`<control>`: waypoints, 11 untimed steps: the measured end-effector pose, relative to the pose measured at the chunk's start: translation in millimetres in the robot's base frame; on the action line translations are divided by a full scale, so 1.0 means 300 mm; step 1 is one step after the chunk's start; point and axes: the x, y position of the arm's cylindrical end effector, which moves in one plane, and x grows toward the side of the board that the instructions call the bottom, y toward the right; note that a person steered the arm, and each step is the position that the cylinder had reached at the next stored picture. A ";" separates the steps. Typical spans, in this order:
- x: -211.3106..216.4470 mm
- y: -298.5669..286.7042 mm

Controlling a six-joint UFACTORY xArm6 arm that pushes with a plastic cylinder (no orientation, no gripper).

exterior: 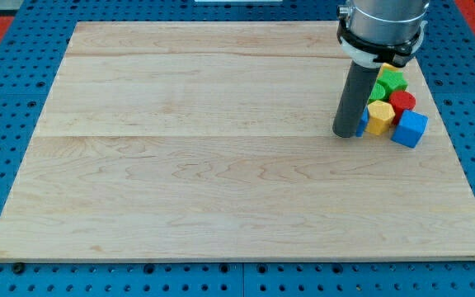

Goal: Move arm towards right side

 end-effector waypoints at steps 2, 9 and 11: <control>-0.006 0.003; 0.172 0.391; 0.046 0.512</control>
